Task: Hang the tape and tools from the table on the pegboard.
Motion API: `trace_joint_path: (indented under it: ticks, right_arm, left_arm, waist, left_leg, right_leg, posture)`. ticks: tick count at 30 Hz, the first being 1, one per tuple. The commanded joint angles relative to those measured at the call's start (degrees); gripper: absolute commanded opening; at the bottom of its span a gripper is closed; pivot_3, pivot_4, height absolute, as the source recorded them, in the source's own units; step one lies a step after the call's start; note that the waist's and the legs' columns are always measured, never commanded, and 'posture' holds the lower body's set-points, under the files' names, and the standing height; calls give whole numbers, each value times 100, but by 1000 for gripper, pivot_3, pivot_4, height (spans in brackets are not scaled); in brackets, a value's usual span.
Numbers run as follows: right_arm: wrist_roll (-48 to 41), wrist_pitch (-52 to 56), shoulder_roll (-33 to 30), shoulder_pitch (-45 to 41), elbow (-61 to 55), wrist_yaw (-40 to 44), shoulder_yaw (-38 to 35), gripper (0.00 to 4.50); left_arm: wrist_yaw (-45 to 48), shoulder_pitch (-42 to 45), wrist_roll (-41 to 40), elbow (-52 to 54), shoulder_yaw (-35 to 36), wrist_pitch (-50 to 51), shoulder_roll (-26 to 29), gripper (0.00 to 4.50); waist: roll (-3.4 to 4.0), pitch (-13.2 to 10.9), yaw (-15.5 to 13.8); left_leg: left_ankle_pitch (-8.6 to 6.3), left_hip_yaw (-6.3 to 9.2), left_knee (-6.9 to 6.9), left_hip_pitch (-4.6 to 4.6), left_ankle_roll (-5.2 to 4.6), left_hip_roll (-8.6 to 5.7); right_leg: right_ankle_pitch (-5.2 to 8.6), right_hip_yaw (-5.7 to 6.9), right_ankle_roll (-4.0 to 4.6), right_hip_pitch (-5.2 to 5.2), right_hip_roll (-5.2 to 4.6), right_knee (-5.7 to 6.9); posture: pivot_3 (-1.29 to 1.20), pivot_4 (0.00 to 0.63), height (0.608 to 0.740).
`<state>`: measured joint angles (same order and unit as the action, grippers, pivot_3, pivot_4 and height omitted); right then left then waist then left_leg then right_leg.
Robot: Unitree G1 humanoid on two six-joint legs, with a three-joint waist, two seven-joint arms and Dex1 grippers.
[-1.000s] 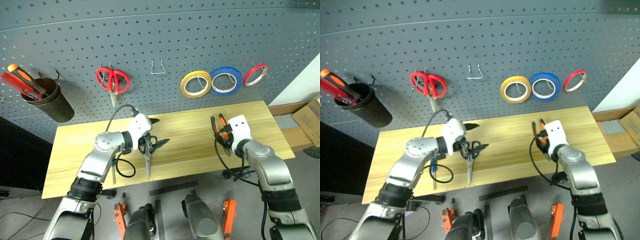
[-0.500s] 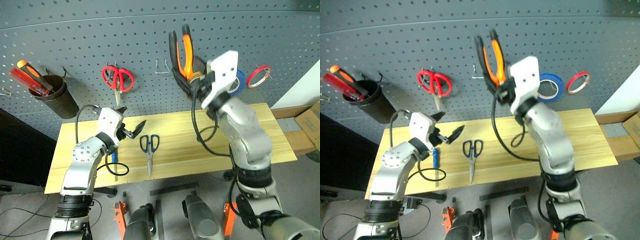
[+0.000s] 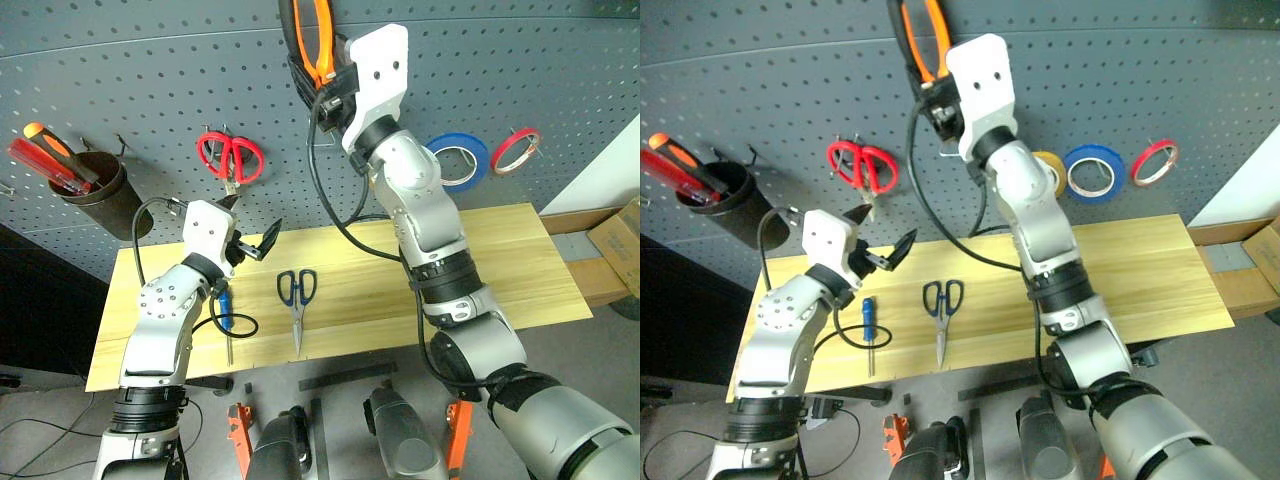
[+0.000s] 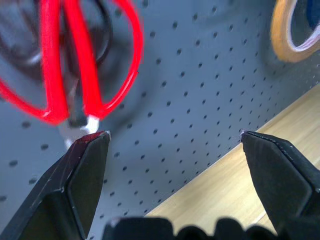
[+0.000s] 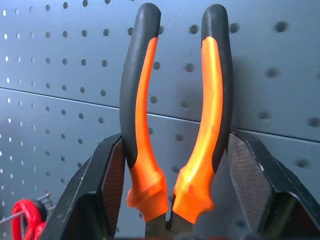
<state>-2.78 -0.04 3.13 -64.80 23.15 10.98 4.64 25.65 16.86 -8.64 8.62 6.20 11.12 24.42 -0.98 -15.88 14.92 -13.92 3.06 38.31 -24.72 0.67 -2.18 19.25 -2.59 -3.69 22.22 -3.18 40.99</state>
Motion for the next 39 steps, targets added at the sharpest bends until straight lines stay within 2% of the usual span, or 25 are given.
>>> trace_joint_path:
  ticks: [1,9,15,27,35,37,39]
  right_arm:
    - [137,-744,93,-421,377,-123,-29,2536]
    - [993,-2747,-78,-824,2407,-764,162,2532]
    - [1420,-3423,-174,-911,3256,-1247,225,2531]
    - [1115,-2889,-57,-309,3271,-1091,1,2529]
    - [871,-2104,-207,130,2894,-801,-95,2529]
    - [794,-1895,-237,255,2640,-694,-119,3243]
    - [734,-1528,-249,424,2271,-522,-93,3761]
  left_arm:
    - [-15,-50,-44,342,-16,16,-6,4500]
    - [-52,7,-91,436,-3,126,-2,4500]
    - [-70,39,-77,456,-35,140,-22,4500]
    - [-46,75,-50,305,-72,60,-48,4500]
    - [-14,177,-13,128,-142,-24,-86,4500]
    - [-12,201,1,87,-164,-42,-94,4500]
    - [-12,216,8,59,-172,-41,-98,4500]
  waist:
    - [0,0,-6]
    - [0,0,-55]
    - [0,0,-70]
    - [0,0,-135]
    - [-1,1,-211]
    - [-2,1,-239]
    - [-3,2,-254]
  left_leg:
    - [1,0,0,0,1,0]
    - [7,-2,-6,0,12,0]
    - [13,-5,-11,1,21,1]
    - [16,-5,-9,1,24,4]
    - [20,-3,-9,11,14,9]
    - [19,-2,-9,13,12,9]
    - [19,0,-8,14,11,10]
  right_leg:
    - [0,0,0,0,0,0]
    - [0,-1,0,3,0,0]
    - [0,-1,0,4,0,0]
    - [-1,-1,1,2,0,2]
    - [-8,2,13,-3,0,14]
    - [-9,3,15,-5,1,14]
    - [-10,4,16,-8,0,13]
  posture:
    - [-207,254,740]
    - [-170,259,740]
    - [-160,261,740]
    - [-175,263,740]
    - [-191,260,740]
    - [-194,259,740]
    - [-197,259,740]
